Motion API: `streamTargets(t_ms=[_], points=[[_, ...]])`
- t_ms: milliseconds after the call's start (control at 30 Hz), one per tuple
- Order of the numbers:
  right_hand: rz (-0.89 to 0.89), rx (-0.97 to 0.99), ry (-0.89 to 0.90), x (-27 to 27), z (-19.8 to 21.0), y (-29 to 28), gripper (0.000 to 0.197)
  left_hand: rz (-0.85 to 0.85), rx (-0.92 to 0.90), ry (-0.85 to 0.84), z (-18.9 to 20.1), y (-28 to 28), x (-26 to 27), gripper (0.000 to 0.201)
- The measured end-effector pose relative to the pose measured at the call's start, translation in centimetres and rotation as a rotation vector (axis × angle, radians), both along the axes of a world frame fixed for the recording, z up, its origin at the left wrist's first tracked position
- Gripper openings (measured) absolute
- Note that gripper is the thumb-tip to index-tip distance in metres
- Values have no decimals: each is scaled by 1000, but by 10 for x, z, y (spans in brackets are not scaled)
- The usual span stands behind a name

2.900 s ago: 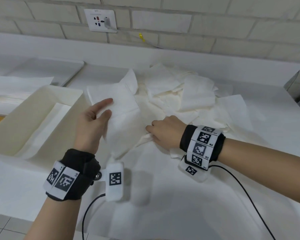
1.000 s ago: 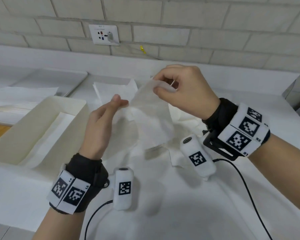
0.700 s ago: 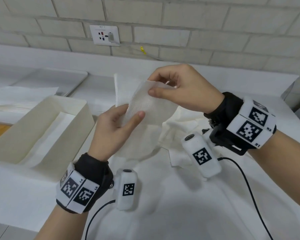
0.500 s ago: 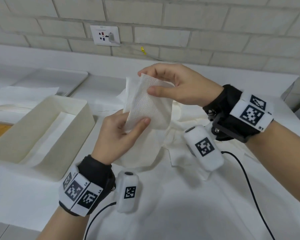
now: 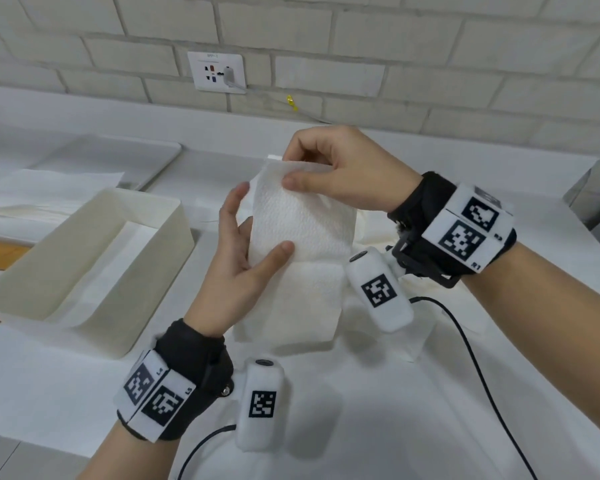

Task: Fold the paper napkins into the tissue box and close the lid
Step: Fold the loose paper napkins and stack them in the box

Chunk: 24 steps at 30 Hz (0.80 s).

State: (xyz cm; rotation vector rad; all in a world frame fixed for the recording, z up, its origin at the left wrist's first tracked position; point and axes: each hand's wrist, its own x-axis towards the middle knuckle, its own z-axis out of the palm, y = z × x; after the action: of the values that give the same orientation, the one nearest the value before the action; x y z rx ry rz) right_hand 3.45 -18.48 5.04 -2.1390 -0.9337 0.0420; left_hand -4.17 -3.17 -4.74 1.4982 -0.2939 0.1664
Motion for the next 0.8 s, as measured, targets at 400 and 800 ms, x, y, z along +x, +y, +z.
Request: streamTargets(t_ms=[400,800], points=[[-391,130,489,-27,-53,16,60,127,-116,129,2,25,0,46],[-300,110,476,-61,-90,61,48,84,256,331,-20,66,-14,66]])
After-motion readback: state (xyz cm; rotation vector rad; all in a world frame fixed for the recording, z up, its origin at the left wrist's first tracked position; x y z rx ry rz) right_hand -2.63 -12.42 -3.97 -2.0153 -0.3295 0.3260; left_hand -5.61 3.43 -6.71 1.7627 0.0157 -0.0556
